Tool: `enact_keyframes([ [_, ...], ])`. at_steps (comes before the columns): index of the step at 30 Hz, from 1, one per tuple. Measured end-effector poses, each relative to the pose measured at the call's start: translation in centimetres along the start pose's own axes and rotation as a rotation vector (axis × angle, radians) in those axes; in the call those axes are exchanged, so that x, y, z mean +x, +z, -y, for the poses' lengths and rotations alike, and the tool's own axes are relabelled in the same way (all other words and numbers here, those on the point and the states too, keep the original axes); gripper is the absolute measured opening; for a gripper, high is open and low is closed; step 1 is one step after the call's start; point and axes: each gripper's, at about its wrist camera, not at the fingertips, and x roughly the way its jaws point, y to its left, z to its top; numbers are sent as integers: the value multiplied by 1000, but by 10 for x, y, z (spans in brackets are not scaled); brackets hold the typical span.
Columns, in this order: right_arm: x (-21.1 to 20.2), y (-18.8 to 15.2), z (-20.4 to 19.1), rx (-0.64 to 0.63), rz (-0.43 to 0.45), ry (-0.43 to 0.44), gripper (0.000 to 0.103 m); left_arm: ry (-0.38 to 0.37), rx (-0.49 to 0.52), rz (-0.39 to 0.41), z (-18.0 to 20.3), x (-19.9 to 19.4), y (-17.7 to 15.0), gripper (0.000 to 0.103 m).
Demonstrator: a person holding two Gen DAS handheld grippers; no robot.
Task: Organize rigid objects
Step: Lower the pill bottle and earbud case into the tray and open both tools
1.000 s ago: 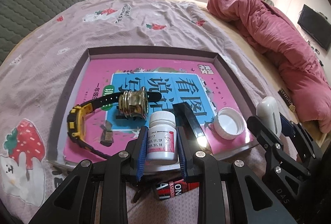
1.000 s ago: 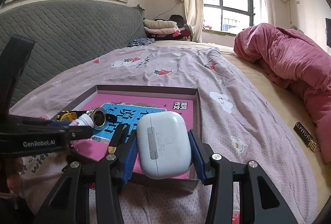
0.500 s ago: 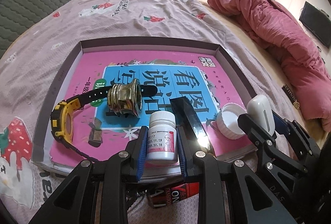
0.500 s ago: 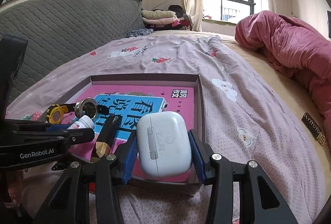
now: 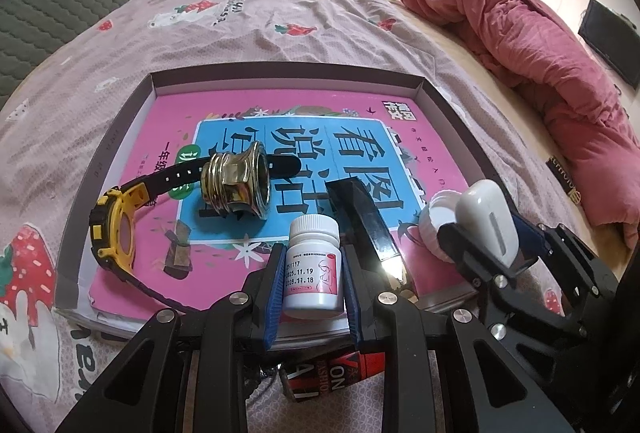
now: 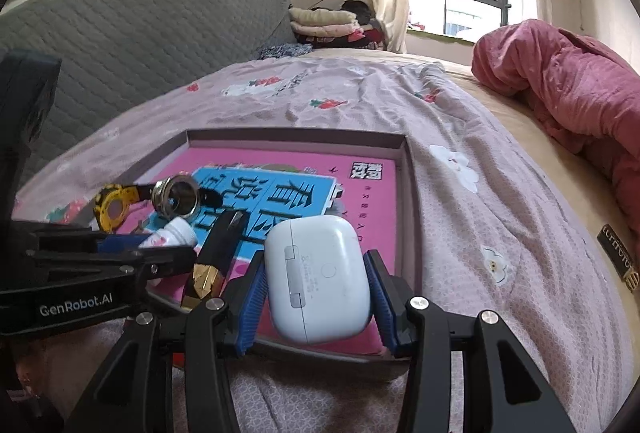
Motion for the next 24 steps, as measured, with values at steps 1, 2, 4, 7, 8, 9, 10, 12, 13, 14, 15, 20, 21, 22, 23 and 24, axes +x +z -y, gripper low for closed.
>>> enact_keyframes([
  [1, 0, 0, -1, -4, 0, 1, 48, 0, 0, 0, 0, 0, 0, 27],
  [2, 0, 0, -1, -2, -1, 3, 48, 0, 0, -1, -1, 0, 0, 27],
  [4, 1, -1, 0, 5, -5, 10, 48, 1, -3, -3, -1, 0, -1, 27],
  [7, 1, -1, 0, 4, -8, 10, 48, 2, -3, -7, -2, 1, -1, 27],
  [8, 1, -1, 0, 4, -9, 10, 48, 3, -3, -7, -2, 1, -1, 27],
  [9, 1, 0, 0, 4, -11, 10, 48, 2, -4, -7, -3, 1, -1, 27],
  [10, 2, 0, 0, 4, -13, 10, 48, 2, -4, -8, -3, 1, -1, 27],
  [12, 2, 0, 0, 4, -14, 10, 48, 4, -3, -8, -3, 2, -1, 27],
  [13, 2, 0, 0, 3, -14, 9, 48, 5, -2, -8, -3, 2, -1, 27],
  [14, 2, 0, 0, 3, -14, 9, 48, 6, -1, -9, -4, 2, -1, 27],
  [15, 2, 0, 0, 4, -13, 8, 48, 7, -3, -9, -4, 3, -1, 27],
  [20, 1, 0, 0, 4, -10, 5, 48, 10, -7, -7, -5, 2, -1, 27],
  [21, 1, -1, 1, 4, -10, 5, 48, 10, -5, -7, -5, 2, -1, 27],
  [22, 1, -1, 0, 4, -9, 4, 48, 11, -3, -8, -5, 2, -1, 27],
  [23, 0, -1, 0, 4, -9, 5, 48, 12, -2, -7, -5, 2, -1, 27],
  [24, 0, -1, 0, 4, -8, 4, 48, 11, -4, -7, -5, 2, -1, 27],
])
